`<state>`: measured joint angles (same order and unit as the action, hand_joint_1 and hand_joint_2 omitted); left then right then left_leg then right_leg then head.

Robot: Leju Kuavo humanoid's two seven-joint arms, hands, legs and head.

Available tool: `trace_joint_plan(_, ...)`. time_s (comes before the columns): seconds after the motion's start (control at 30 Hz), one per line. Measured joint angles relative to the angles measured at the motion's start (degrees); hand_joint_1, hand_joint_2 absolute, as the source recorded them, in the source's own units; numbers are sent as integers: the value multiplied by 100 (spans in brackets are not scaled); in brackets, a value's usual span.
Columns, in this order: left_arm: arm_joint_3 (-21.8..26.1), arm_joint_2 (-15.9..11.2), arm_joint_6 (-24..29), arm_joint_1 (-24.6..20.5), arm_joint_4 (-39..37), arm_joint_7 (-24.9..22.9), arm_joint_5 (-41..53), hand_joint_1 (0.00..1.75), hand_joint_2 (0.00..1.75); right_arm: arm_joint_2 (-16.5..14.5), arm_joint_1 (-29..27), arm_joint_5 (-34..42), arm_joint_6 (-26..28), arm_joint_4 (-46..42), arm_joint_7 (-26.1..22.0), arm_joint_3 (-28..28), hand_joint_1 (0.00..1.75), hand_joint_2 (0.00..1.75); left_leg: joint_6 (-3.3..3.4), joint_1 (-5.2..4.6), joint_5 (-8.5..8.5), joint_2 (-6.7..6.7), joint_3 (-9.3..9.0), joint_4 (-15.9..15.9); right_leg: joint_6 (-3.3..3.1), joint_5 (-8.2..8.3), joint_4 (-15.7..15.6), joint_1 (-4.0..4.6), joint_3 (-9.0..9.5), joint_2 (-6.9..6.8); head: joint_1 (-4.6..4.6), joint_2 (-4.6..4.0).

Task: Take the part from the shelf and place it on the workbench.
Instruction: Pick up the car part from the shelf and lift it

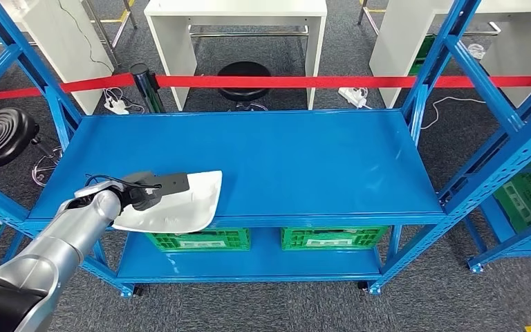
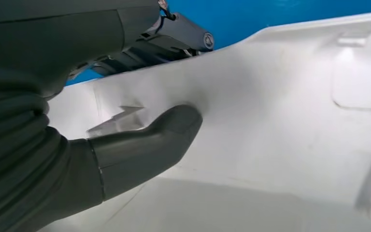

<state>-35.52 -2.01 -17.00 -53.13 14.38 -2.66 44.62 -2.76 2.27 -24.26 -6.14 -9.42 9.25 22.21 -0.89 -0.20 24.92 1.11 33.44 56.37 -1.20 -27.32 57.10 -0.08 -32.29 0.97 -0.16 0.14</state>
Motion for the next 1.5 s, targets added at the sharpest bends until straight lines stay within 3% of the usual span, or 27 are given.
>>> trace_joint_plan(0.87,114,132,227,134,-4,613,-164,175,175,1,5,3,-1,0,-26,0,0,0,1,1,-1,0,-32,9,2,2,0,-1,37,0,1,0)
trace_joint_plan(0.97,114,143,546,181,8,715,-88,175,175,1,5,11,-1,0,-26,0,0,0,1,1,-1,0,-32,9,2,2,0,-1,37,0,1,0)
trace_joint_plan(1.1,123,171,1428,308,25,832,-65,175,175,1,2,21,-1,0,-18,3,0,0,1,1,-1,-3,-32,9,2,2,0,-1,35,1,1,0)
trace_joint_plan(1.27,529,285,2065,392,116,1739,-1043,175,175,1,-8,29,15,0,-19,23,0,0,0,2,-2,-3,-27,14,2,2,0,0,26,2,1,0)
trace_joint_plan(1.43,1255,549,1917,79,761,3102,-2414,175,175,1,-9,86,57,0,-68,79,0,0,1,4,-2,0,-9,23,7,6,1,1,16,3,2,0)
trace_joint_plan(1.5,1442,614,1892,-56,1314,3218,-2891,175,175,1,-19,113,95,0,-86,127,0,0,2,3,-1,-3,-8,26,9,8,1,0,14,9,1,0)
